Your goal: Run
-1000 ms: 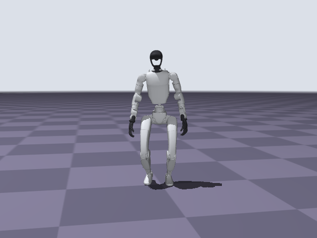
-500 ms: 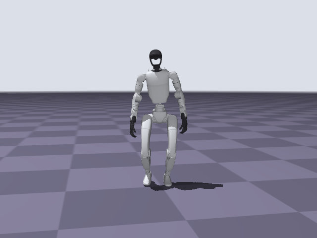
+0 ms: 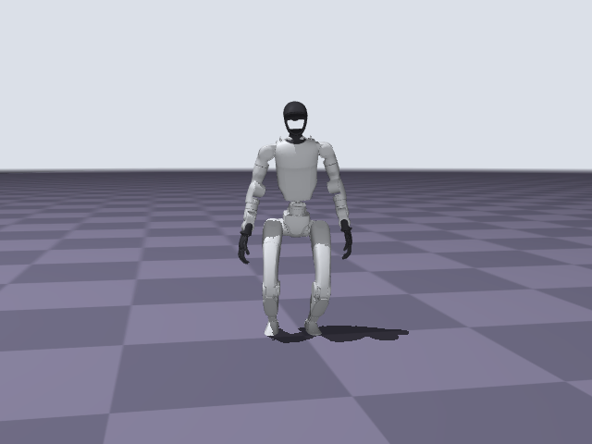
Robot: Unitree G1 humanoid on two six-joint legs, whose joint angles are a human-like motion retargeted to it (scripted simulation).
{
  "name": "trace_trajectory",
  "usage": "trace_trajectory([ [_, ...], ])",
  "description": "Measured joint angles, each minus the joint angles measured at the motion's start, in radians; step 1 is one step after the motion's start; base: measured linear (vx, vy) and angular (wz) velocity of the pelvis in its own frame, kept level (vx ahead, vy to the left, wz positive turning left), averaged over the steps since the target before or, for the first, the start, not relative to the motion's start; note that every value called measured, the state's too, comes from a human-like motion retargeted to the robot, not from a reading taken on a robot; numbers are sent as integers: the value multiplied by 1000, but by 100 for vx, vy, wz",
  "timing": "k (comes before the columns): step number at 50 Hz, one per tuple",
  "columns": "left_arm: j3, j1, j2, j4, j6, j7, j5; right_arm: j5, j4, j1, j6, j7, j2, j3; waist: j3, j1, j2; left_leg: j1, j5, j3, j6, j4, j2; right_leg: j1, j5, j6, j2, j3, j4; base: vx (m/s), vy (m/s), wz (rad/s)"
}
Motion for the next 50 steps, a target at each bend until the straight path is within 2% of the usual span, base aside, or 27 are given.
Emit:
trace_trajectory([
  [2,6,-31,8,15,16,29,21,-38,-10,-50,10,-35,-6,-6,14,-27,-18,-50,-47,20,44,11,-10,-48,-91,-4,-57,-28,74,-20,-8,64],
  [3,16,-55,9,24,23,41,27,-48,-20,-81,14,-53,-4,-14,18,-46,-31,-65,-47,32,66,-3,-19,-68,-91,-1,-86,-37,94,-14,-6,58],
  [5,26,-65,2,32,20,56,27,-41,-49,-102,13,-73,8,-25,23,-60,-39,-27,-47,33,79,-47,-30,-51,-39,7,-94,-40,78,-2,-4,-2],
  [6,26,-52,-4,25,15,57,21,-29,-64,-93,10,-73,13,-27,25,-50,-27,18,-30,20,68,-80,-18,-18,22,11,-63,-36,35,5,-2,-54],
  [7,27,-39,-12,16,10,56,12,-16,-77,-83,6,-70,17,-30,23,-43,-16,56,12,6,54,-121,-10,10,88,20,-31,-26,-13,5,-3,-46],
  [10,29,2,-35,-14,6,37,-18,13,-92,-43,-3,-44,24,-28,-21,-54,7,107,262,-26,-2,-276,-11,45,288,61,18,16,-151,0,-3,19],
  [13,10,33,-38,-35,6,17,-16,17,-80,1,-6,-12,17,-28,-59,-62,20,125,346,-50,-40,-321,-15,72,341,70,19,33,-201,-1,-2,33],
  [15,1,42,-31,-46,3,5,-4,18,-66,29,-5,4,10,-33,-75,-61,26,145,333,-58,-47,-323,-13,108,324,71,24,40,-228,-1,-1,12],
  [17,-4,54,-25,-47,1,-10,18,14,-48,53,-2,17,5,-42,-83,-55,30,170,264,-63,-48,-295,2,150,272,73,33,41,-242,-4,0,4],
  [22,-15,28,-9,-46,-4,-25,87,-33,25,88,20,47,-8,-60,-72,-39,29,172,-3,-51,-42,-171,45,191,-5,65,36,21,-200,-11,0,21],
  [24,-18,-11,-17,-26,-2,-32,121,-56,73,83,27,62,-11,-70,-53,-42,23,171,-28,-38,-40,-186,47,201,-35,66,19,7,-216,-14,2,48],
  [30,-64,-28,-41,6,-8,-62,169,-56,101,139,21,95,-19,-73,-98,-42,29,190,8,-37,-36,-354,26,209,26,72,-2,-14,-342,-6,3,12],
  [38,-109,0,-41,28,-9,-80,231,-42,53,183,3,109,-28,-76,-166,-52,22,221,49,-26,-31,-513,-1,210,89,111,-17,-4,-448,-1,7,-1],
  [45,-105,19,-46,49,-3,-76,248,-45,36,202,1,109,-13,-76,-170,-60,6,225,46,-15,-29,-486,-8,200,103,128,-30,13,-404,-2,7,2],
  [50,-82,12,-45,57,2,-70,241,-44,33,198,2,108,-15,-79,-183,-63,-12,261,62,-14,-18,-559,-33,232,110,135,-37,24,-459,1,1,1],
])
